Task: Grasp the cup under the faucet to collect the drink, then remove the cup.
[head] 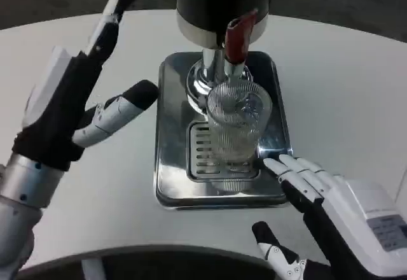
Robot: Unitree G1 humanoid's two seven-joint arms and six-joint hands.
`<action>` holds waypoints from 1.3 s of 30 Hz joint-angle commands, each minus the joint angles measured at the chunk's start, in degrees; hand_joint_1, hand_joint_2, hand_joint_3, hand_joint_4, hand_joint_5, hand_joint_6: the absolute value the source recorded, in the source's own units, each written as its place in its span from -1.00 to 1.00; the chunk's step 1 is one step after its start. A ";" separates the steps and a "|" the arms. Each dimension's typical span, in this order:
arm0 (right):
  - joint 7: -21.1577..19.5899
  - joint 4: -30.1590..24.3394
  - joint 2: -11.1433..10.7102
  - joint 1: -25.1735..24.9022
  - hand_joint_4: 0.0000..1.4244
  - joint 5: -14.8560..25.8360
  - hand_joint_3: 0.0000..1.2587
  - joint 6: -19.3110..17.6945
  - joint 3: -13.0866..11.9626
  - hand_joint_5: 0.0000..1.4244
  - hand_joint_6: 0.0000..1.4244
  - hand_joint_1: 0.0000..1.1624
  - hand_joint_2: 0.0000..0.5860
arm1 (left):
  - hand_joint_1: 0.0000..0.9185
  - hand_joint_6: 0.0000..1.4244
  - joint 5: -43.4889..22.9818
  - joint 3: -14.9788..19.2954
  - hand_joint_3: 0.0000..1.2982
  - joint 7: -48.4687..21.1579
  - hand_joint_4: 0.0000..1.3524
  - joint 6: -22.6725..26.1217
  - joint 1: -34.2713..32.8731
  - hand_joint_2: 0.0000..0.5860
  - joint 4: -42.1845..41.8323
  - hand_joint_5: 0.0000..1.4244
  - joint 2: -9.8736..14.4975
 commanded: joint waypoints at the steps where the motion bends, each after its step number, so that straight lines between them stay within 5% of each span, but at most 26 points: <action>1: -0.98 1.30 0.28 0.16 -0.85 -1.55 -0.75 0.53 0.76 -0.81 -0.72 -0.36 0.62 | -1.00 -1.00 -6.27 2.14 -1.00 -7.29 -1.00 3.10 -2.95 -0.43 -4.53 -1.00 0.35; 9: -1.78 2.17 1.69 -1.72 -0.85 -3.77 -0.75 2.29 1.72 -0.81 -0.72 -0.36 0.62 | -1.00 -1.00 -13.91 1.12 -1.00 -21.24 -1.00 7.94 -11.55 -0.50 -3.76 -1.00 -0.70; 15: -1.83 1.83 2.43 -1.92 -0.85 -4.08 -0.75 3.22 1.98 -0.81 -0.72 -0.36 0.62 | -1.00 -1.00 -16.40 -0.61 -1.00 -30.53 -1.00 10.56 -16.47 -0.57 2.44 -1.00 -4.26; 29: -2.65 0.10 3.37 -0.27 -0.85 -4.09 -0.74 4.34 1.65 -0.81 -0.72 -0.37 0.57 | -1.00 -0.99 -11.46 -3.32 -1.00 -37.23 -1.00 12.10 -21.19 -0.59 9.76 -0.97 -8.75; 39: -2.83 -0.36 3.53 0.16 -0.84 -4.12 -0.74 4.35 1.59 -0.81 -0.70 -0.38 0.56 | -1.00 -0.95 -9.86 -3.74 -1.00 -38.16 -1.00 10.93 -19.70 -0.59 8.17 -0.93 -8.31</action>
